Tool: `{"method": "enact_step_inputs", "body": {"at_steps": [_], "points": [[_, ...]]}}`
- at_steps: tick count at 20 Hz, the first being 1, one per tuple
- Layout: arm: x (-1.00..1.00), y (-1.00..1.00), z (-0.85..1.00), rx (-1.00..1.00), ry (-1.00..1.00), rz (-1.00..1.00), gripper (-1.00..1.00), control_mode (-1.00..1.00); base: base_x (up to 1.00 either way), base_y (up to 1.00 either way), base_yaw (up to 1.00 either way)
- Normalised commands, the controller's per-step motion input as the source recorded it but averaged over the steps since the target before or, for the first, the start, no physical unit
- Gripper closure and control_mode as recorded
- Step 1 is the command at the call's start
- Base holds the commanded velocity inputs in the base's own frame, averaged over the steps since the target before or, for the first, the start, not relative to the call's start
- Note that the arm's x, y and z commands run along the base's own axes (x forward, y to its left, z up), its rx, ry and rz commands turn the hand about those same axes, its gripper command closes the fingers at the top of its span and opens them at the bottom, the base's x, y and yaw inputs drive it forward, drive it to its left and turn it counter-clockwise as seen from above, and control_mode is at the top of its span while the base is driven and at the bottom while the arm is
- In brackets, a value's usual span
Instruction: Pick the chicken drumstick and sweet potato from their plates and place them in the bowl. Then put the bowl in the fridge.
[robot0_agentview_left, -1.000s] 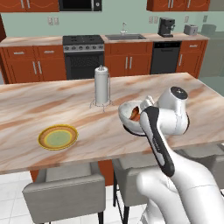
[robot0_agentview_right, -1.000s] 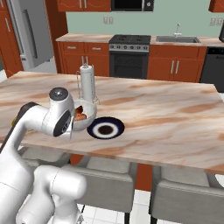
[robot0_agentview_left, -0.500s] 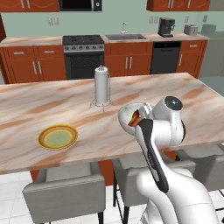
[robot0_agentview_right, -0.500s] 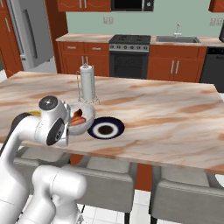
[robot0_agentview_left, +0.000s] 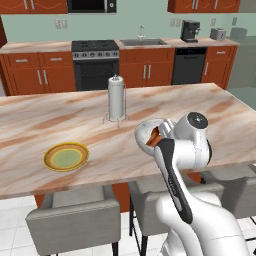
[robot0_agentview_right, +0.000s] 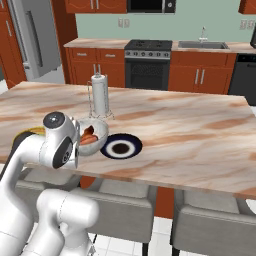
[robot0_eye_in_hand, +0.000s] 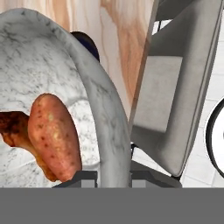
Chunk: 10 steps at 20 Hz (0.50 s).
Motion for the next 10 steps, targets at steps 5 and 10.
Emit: {"method": "enact_step_inputs", "body": {"at_steps": [5, 10], "points": [[0.0, 0.0, 0.0, 0.0, 0.0, 0.0, 1.0, -1.0, 0.0, 0.0, 0.0], [0.0, 0.0, 0.0, 0.0, 0.0, 0.0, 1.0, 1.0, 0.0, 0.0, 0.0]]}}
